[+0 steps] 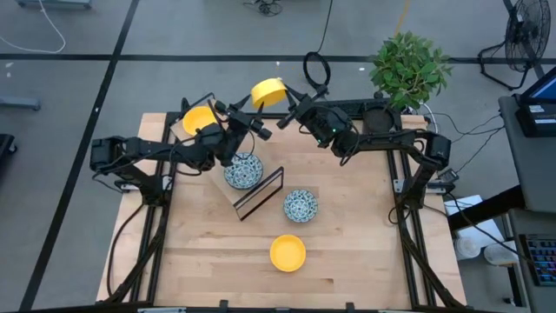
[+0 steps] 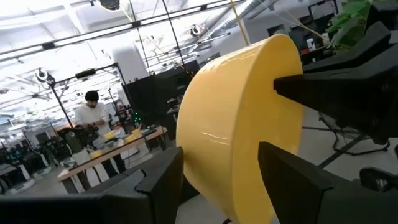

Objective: Pick & Place Mini bowls
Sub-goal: Stack the right yellow bowl on the yellow bowl on the shelf

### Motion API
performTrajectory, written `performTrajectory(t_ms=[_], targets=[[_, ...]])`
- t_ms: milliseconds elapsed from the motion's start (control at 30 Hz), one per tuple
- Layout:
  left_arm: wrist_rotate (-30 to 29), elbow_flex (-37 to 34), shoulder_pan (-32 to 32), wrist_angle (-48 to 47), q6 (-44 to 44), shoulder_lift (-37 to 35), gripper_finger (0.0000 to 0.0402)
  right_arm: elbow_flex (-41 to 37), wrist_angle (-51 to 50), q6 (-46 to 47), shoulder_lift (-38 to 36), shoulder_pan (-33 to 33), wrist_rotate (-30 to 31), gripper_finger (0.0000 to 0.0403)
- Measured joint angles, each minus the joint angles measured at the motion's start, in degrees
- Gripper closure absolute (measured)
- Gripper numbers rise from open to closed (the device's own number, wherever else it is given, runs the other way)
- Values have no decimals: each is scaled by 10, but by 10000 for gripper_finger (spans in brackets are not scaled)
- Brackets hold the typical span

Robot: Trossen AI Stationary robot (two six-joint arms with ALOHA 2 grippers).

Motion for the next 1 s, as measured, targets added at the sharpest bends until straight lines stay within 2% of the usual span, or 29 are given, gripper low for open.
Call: performTrajectory(t_ms=[133,233,567,767,1000], targets=[[-1,0,0,0,1,0,196,0,-7,0,0,0,-1,403],[-5,0,0,0,11,0,220,0,-10,0,0,0,-1,403],[-37,0,-1,4,23,0,385,0,-23,-1,0,2,-1,403],[-45,0,-5,4,50,-8,393,0,-29,9,0,5,-3,388],[-87,4,-23,-4,124,-50,397,0,-52,27,0,7,-18,334]])
